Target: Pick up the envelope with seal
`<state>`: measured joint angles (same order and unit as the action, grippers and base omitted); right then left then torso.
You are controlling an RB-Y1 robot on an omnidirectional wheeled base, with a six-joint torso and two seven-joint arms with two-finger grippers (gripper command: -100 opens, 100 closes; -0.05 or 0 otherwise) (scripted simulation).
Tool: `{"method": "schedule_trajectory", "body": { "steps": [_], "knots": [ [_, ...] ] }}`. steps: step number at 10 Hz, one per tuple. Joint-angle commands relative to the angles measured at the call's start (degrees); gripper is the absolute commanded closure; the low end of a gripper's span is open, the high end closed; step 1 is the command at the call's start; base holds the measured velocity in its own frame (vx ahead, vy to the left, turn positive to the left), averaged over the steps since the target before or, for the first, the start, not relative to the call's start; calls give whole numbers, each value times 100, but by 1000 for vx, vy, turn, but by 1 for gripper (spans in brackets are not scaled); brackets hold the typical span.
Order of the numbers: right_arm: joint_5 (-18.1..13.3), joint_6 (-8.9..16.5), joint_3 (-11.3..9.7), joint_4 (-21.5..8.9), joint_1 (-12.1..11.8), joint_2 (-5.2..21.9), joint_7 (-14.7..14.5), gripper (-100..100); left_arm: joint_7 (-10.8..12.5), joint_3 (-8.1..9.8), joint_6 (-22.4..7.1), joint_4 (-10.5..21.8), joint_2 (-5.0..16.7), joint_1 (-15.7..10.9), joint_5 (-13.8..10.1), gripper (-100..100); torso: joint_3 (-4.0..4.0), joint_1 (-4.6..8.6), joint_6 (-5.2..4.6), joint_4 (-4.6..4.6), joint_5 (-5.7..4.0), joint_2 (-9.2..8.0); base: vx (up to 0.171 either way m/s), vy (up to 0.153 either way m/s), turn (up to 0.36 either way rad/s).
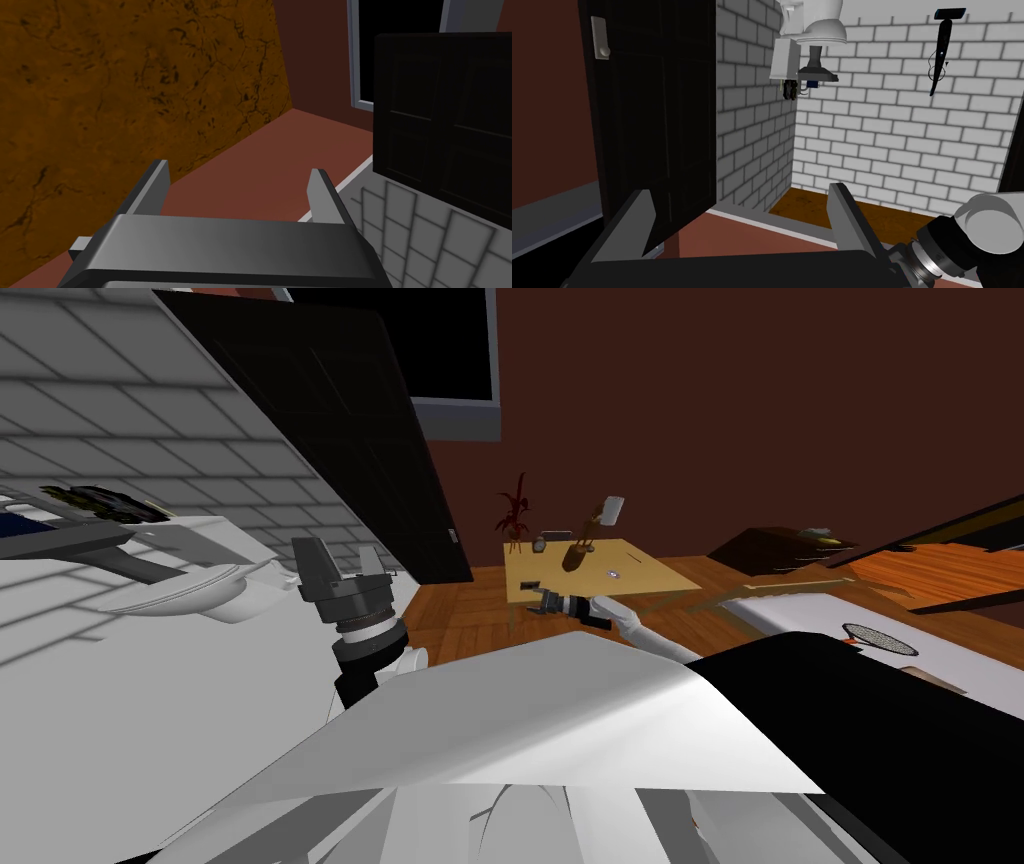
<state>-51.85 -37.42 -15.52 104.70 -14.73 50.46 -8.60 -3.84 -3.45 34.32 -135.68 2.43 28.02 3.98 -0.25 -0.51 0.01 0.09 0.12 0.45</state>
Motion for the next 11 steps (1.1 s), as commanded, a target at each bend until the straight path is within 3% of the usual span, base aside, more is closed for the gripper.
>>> {"method": "schedule_trajectory", "body": {
  "steps": [1,2,3,6,11],
  "knots": [
    [-286,-81,-28,-112,-30,84,-75,-100,0,0,0,0,0,0,0,0,0,0,0,0,0,0,81,119,5],
    [-467,-161,-141,-346,91,294,-99,-100,0,0,0,0,0,0,0,0,4,8,-2,-1,-2,-10,89,135,-1],
    [-645,-161,-141,-346,91,294,-99,-100,0,0,0,0,0,0,0,0,4,4,-2,-1,-1,-8,79,119,-8],
    [-1160,-331,-356,-802,335,680,-150,-100,0,0,0,0,0,0,0,0,4,3,-2,-1,0,-9,108,151,-9],
    [-1955,-509,-552,-1235,570,1016,-204,-100,0,0,0,0,0,0,0,0,-7,1,-1,3,0,11,131,137,-17]
  ]
}}
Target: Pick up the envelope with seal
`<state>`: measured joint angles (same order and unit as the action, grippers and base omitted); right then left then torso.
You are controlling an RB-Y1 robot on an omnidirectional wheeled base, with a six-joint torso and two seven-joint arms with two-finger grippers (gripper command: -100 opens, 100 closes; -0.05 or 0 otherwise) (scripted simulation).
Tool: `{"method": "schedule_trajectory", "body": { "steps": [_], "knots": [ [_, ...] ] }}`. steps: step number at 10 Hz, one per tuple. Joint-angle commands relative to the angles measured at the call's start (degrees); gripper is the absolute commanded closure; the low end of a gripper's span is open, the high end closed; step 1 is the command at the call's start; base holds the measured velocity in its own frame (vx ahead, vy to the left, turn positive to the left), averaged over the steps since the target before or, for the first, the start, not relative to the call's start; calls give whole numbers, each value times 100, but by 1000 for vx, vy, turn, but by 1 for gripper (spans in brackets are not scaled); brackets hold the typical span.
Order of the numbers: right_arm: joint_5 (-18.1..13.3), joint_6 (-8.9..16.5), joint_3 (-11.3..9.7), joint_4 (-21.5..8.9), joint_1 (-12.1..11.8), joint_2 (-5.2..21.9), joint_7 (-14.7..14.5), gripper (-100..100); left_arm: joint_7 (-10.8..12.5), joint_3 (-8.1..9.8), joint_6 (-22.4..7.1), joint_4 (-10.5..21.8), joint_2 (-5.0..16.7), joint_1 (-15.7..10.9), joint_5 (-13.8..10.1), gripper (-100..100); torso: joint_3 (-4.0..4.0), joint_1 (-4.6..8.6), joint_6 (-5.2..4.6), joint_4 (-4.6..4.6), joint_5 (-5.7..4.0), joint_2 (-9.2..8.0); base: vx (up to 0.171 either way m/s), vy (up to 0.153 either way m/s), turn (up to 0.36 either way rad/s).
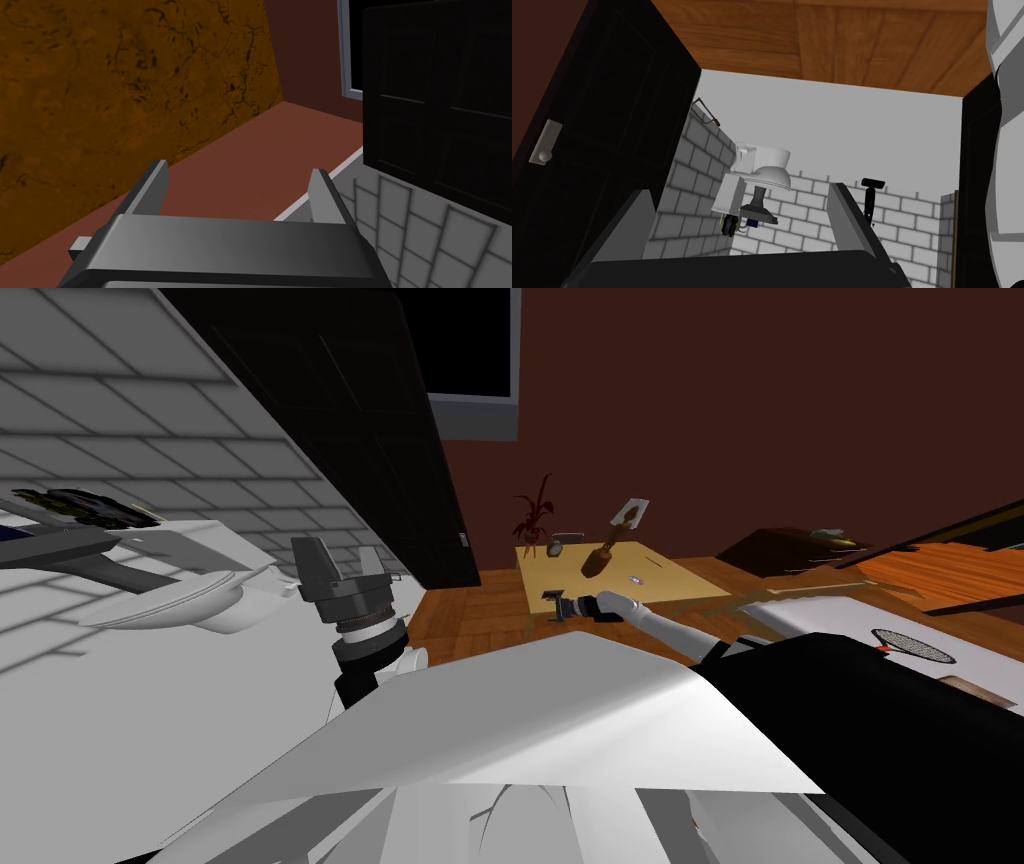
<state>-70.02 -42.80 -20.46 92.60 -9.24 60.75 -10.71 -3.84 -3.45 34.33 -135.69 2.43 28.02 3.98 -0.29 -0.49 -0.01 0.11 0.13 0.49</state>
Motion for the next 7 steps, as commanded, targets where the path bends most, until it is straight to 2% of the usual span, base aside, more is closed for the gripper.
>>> {"method": "schedule_trajectory", "body": {
  "steps": [1,2,3,4,5,6,7],
  "knots": [
    [-178,29,-58,-25,21,-12,7,-100,0,0,0,0,0,0,0,0,0,0,0,0,0,0,46,59,-3],
    [-392,-62,-147,-230,134,134,-20,-100,0,1,0,0,1,-1,0,0,12,26,-1,-4,-5,-21,82,80,-24],
    [-480,-62,-147,-230,134,134,-20,-100,0,0,0,0,0,0,0,0,10,24,-1,-5,-6,-16,88,88,-24],
    [-701,-153,-232,-428,243,265,-48,-100,0,0,0,0,0,0,0,0,10,23,-1,-4,-5,-16,144,113,-48],
    [-764,-153,-232,-428,243,265,-48,-100,0,0,0,0,0,0,0,0,2,14,-2,-1,-3,0,130,104,-29],
    [-957,-245,-313,-619,345,380,-76,-100,0,0,0,0,0,0,0,0,0,17,0,0,-4,1,136,116,-53],
    [-1031,-245,-313,-619,345,380,-76,-100,0,0,0,0,0,0,0,0,-3,12,0,1,-4,5,111,102,-21]
  ]
}}
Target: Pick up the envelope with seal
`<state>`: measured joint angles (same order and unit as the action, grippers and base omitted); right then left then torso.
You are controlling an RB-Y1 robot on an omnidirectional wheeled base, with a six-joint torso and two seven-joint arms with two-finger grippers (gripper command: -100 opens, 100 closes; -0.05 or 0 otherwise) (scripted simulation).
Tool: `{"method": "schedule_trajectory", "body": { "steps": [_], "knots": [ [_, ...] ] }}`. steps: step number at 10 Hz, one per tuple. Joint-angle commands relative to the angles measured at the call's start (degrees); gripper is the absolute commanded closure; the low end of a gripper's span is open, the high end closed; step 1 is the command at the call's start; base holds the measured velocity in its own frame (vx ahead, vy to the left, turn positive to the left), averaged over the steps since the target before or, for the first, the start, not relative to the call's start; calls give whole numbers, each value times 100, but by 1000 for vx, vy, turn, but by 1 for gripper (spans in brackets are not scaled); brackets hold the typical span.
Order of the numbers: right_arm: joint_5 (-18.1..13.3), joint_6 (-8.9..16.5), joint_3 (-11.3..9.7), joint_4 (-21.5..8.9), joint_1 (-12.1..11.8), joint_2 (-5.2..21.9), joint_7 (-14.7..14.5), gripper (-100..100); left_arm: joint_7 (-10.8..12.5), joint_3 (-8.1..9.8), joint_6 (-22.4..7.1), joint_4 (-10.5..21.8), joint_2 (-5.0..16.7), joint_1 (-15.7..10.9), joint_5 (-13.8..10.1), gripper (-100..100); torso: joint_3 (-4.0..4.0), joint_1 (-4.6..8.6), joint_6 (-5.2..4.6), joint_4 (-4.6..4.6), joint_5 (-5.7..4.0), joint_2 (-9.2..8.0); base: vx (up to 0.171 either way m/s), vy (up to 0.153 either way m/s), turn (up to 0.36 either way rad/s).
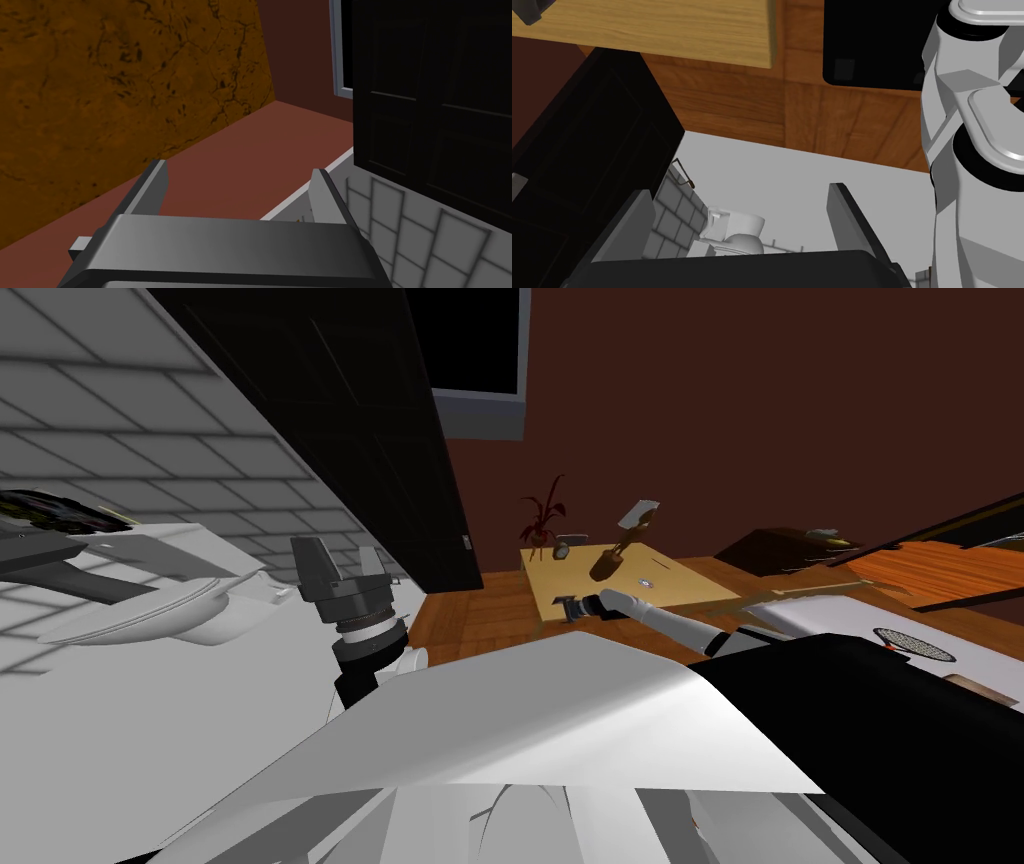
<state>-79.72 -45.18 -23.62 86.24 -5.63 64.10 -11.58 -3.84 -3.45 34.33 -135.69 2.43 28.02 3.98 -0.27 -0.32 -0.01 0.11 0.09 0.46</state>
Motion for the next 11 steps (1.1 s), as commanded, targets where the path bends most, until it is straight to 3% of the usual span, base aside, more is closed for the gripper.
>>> {"method": "schedule_trajectory", "body": {
  "steps": [1,6,11],
  "knots": [
    [-286,-99,-78,-168,77,142,-18,-100,0,0,0,0,0,0,0,0,0,0,0,0,0,0,145,85,-52],
    [-950,-383,-330,-691,287,323,-100,-100,0,1,0,0,1,0,0,0,-4,25,0,2,-6,6,156,73,-64],
    [-1685,-828,-761,-1409,421,288,-219,-100,0,1,1,-1,1,2,0,0,-39,34,2,16,-9,66,276,32,-127]
  ]
}}
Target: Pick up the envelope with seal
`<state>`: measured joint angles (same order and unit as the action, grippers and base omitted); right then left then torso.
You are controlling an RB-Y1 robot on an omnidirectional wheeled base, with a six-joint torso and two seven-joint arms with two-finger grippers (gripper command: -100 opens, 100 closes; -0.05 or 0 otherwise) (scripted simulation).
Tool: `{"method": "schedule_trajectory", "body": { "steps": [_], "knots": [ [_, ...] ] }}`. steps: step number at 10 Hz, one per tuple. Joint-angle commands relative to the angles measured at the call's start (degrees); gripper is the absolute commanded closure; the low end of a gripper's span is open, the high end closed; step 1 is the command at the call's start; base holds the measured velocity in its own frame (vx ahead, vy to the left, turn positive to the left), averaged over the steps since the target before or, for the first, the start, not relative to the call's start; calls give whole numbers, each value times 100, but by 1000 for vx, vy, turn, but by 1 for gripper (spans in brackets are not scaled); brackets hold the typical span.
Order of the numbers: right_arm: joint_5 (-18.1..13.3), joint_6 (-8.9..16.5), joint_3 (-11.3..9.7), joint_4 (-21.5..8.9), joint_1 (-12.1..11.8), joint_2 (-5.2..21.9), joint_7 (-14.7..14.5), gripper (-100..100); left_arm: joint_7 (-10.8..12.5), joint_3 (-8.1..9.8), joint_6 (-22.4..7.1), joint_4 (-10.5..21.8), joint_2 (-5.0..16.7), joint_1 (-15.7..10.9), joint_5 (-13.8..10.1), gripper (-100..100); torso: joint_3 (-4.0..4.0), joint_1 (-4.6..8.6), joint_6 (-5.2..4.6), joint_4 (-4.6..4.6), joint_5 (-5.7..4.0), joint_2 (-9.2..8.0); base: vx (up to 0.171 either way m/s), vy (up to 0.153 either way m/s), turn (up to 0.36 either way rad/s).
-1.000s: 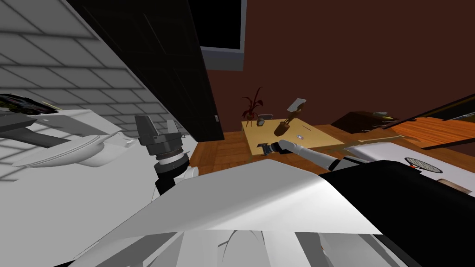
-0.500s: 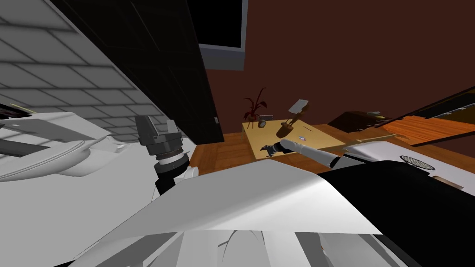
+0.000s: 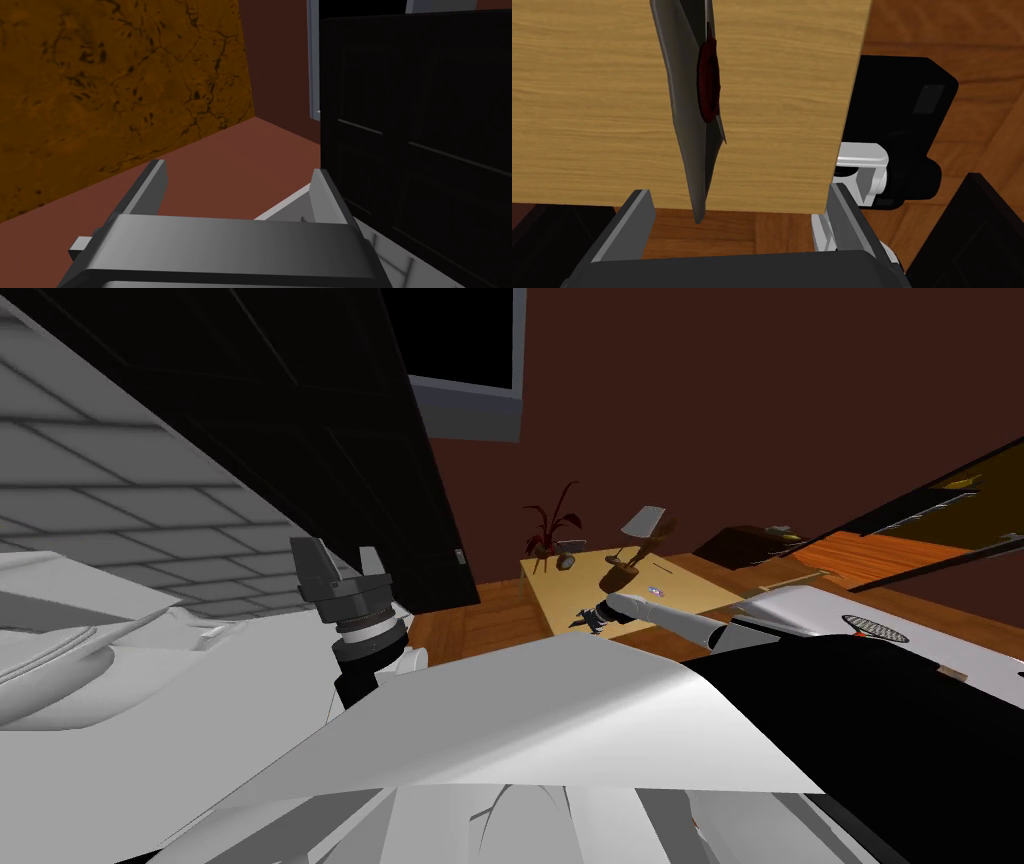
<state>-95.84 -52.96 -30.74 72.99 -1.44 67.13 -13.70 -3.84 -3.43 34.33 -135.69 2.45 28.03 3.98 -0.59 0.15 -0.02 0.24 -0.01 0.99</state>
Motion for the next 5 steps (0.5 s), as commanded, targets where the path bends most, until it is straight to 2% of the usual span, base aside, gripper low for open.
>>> {"method": "schedule_trajectory", "body": {
  "steps": [1,3,4,5],
  "knots": [
    [-166,-116,-117,-186,11,-44,-24,-100,0,0,0,0,0,0,0,0,0,0,0,0,0,0,231,-37,-105],
    [-236,-169,-169,-265,18,-71,-38,-100,0,0,0,0,0,-1,0,0,17,15,3,-6,-5,-32,125,-16,-38],
    [-176,-148,-133,-269,29,-63,-60,-100,0,0,0,1,0,-2,0,0,28,8,0,-11,-4,-49,50,4,-13],
    [-181,-159,-139,-293,34,-71,-86,0,0,0,-1,1,0,-3,0,0,40,5,1,-16,-2,-71,10,0,4]
  ]
}}
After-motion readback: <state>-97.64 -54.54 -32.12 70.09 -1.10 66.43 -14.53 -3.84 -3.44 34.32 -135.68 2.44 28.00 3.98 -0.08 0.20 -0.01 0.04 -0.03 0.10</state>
